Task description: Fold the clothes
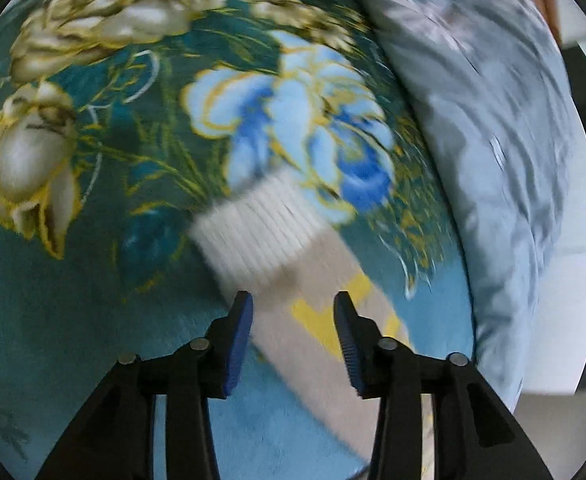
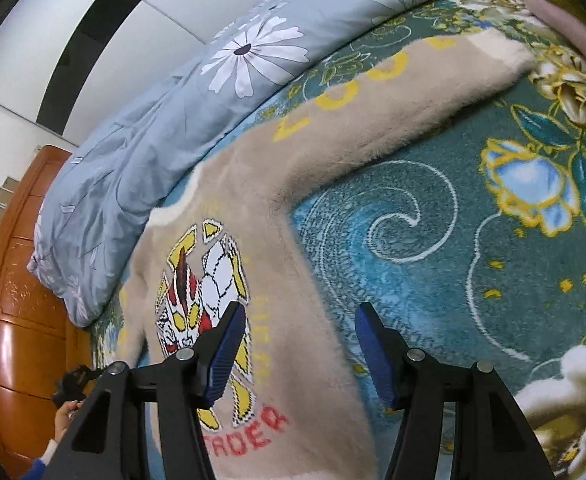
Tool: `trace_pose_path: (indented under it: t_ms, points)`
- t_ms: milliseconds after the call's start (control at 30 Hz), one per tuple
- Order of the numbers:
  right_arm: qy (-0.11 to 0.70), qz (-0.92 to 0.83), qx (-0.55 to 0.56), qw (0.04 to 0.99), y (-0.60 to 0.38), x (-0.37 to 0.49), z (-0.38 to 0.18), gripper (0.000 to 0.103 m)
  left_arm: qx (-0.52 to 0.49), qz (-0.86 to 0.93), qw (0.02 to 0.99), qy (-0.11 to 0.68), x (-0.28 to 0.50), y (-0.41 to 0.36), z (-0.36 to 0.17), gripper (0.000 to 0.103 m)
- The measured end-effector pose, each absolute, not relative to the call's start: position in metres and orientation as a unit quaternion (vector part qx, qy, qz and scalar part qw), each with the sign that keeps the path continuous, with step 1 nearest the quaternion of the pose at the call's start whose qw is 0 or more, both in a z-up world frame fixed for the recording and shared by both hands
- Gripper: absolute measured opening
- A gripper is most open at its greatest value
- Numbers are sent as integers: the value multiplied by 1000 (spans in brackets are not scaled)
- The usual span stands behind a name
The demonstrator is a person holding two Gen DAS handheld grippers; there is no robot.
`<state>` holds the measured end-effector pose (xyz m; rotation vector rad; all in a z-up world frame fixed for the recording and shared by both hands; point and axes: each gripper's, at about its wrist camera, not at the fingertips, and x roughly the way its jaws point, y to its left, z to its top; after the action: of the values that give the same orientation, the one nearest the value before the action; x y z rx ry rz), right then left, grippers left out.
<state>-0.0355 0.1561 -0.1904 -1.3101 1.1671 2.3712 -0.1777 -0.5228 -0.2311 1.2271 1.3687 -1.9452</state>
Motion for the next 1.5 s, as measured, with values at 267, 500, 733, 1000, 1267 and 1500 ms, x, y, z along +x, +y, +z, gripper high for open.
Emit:
trace_pose_path:
  t_ms: [267, 500, 733, 1000, 1267, 1500]
  points:
    - [381, 802, -452, 87, 148, -48, -183, 61, 489, -685, 280, 462, -179, -534, -231, 30]
    - [378, 810, -439, 87, 146, -38, -171, 61, 479, -666, 289, 493, -184, -546, -249, 34]
    - [395, 808, -425, 97, 163, -8, -168, 61, 457, -773, 244, 365, -219, -494, -164, 6]
    - [418, 803, -412, 106, 214, 18, -154, 61, 406, -873, -63, 263, -281, -283, -26, 6]
    - [507, 754, -407, 92, 278, 40, -163, 61, 533, -810, -190, 152, -265, -50, -107, 6]
    - [531, 739, -403, 96, 330, 36, -182, 61, 618, -773, -138, 45, -246, 24, -198, 7]
